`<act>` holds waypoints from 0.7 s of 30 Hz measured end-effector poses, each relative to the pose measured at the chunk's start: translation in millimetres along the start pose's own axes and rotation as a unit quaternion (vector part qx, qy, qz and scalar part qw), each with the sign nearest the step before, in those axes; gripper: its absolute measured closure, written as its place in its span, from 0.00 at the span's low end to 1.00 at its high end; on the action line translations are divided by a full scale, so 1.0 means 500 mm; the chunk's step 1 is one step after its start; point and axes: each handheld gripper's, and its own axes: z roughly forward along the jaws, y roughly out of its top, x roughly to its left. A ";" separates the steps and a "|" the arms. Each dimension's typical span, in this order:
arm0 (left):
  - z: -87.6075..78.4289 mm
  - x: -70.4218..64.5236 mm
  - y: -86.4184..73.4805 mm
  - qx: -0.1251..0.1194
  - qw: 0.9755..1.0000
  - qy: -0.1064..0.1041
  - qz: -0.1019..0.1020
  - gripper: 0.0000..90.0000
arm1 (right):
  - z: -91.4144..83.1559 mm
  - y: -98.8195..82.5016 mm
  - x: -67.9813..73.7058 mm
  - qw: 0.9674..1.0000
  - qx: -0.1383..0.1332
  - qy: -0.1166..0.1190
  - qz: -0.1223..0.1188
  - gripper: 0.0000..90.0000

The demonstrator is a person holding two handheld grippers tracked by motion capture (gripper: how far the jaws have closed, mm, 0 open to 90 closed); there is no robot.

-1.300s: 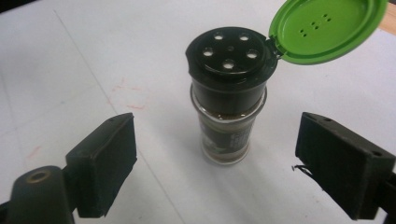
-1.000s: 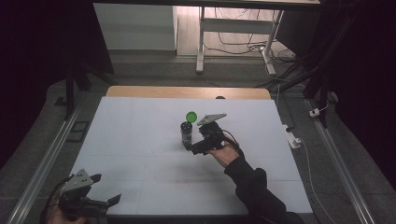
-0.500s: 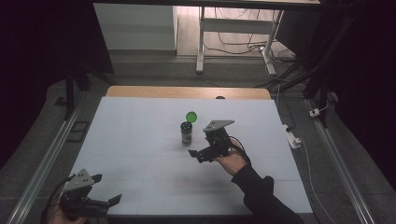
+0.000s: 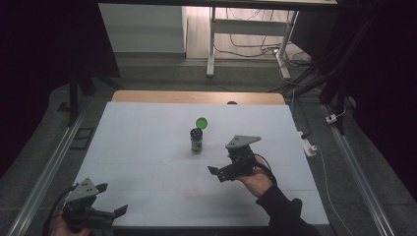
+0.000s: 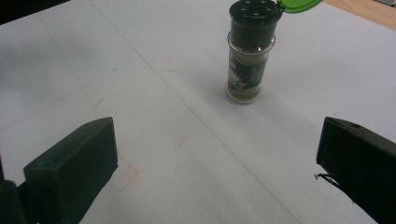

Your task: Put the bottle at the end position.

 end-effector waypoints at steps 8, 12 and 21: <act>0.000 0.000 0.000 0.000 1.000 0.001 -0.001 0.00 | -0.053 -0.036 0.003 1.000 -0.001 -0.015 0.012 0.00; 0.001 0.000 0.000 0.001 1.000 0.001 0.000 0.00 | -0.078 -0.060 0.003 0.999 0.001 -0.024 0.023 0.00; 0.000 -0.001 0.000 0.001 1.000 0.001 0.001 0.00 | -0.139 -0.104 0.001 0.998 -0.007 -0.048 0.041 0.00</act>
